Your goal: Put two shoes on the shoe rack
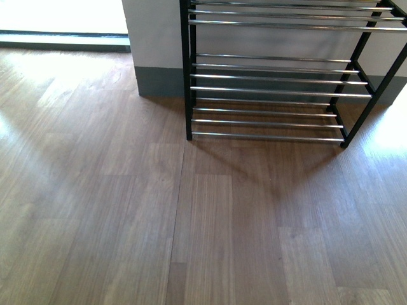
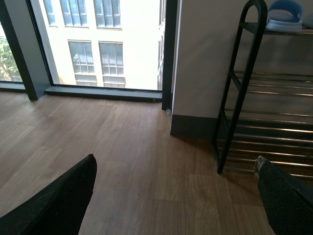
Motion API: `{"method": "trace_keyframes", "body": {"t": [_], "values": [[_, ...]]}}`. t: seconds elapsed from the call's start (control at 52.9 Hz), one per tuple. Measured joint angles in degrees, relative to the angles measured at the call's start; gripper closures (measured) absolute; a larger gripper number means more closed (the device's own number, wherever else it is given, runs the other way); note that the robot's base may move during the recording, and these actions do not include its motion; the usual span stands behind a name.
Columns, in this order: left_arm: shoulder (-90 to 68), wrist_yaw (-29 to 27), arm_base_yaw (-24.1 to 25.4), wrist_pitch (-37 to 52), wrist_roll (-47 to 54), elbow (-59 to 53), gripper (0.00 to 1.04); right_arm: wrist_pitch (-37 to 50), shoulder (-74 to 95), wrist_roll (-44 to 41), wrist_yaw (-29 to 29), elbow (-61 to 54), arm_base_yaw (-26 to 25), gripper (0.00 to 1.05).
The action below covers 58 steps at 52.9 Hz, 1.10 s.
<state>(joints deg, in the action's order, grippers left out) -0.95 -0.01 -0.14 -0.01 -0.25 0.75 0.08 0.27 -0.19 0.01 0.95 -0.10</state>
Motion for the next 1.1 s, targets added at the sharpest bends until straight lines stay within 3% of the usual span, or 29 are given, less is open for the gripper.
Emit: {"method": "trace_keyframes", "body": {"t": [1.097], "values": [[0.0, 0.0, 0.0, 0.0, 0.0, 0.0, 0.09, 0.0, 0.0, 0.0, 0.0, 0.0, 0.0, 0.09]]}}
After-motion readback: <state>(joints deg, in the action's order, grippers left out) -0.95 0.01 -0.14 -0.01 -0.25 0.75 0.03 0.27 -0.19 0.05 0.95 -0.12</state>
